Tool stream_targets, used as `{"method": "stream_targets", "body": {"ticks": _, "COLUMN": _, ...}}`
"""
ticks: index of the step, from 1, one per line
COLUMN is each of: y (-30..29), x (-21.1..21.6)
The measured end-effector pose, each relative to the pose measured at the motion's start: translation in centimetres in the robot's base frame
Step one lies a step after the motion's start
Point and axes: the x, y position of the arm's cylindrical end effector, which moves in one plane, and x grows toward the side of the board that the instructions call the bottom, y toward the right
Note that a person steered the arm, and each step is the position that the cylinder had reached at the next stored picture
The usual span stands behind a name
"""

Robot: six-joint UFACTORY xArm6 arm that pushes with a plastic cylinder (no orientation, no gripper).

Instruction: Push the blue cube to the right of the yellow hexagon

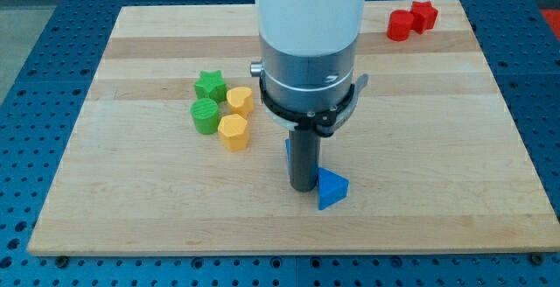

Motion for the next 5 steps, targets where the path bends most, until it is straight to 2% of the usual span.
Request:
{"method": "stream_targets", "body": {"ticks": 3, "y": 3.6, "x": -3.3}}
{"method": "stream_targets", "body": {"ticks": 5, "y": 3.1, "x": -3.4}}
